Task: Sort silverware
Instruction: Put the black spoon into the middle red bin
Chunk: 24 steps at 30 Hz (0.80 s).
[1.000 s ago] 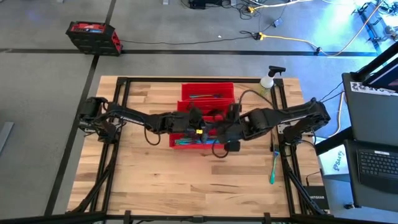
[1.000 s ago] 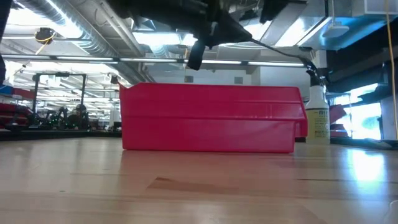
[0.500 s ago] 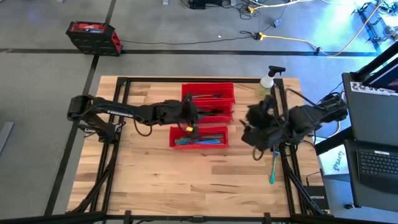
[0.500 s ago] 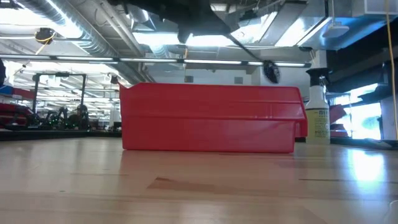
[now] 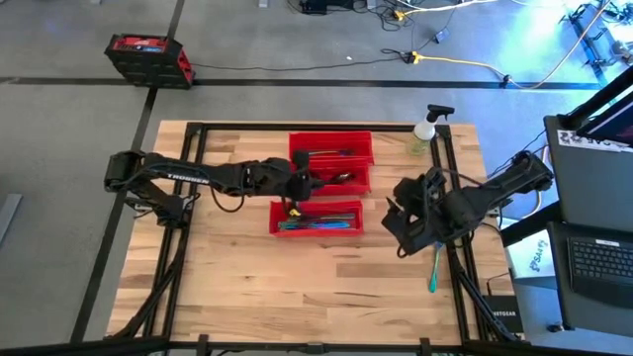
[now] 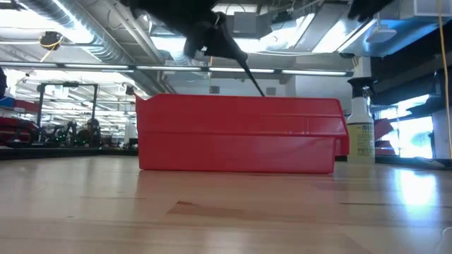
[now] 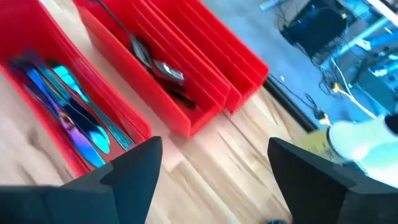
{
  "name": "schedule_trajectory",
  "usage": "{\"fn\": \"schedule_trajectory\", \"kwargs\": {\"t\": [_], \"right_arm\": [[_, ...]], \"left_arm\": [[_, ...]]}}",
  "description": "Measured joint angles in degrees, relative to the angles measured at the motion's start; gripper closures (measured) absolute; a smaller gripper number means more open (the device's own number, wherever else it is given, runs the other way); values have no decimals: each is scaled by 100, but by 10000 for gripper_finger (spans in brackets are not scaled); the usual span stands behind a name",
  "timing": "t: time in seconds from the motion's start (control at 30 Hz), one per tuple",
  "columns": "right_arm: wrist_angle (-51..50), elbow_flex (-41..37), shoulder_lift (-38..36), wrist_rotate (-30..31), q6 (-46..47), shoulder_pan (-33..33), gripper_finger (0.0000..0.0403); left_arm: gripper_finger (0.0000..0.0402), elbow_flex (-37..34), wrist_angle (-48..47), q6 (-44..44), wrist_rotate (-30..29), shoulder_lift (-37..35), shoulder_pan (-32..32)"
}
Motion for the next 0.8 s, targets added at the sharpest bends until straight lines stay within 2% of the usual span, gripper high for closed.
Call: {"fn": "schedule_trajectory", "kwargs": {"t": [0.2,0.5,0.63,0.8], "right_arm": [[34,-347,-2,-31,357,0,125],[129,-349,-2,-27,352,0,125],[161,-349,-2,-27,216,0,125],[166,-349,-2,-27,186,0,125]], "left_arm": [[401,-99,-418,1278,893,0,358],[401,-105,-333,1876,1856,-17,1018],[401,-105,-289,2059,2850,-17,1362],[401,-105,-323,2688,3308,-17,1693]]}}
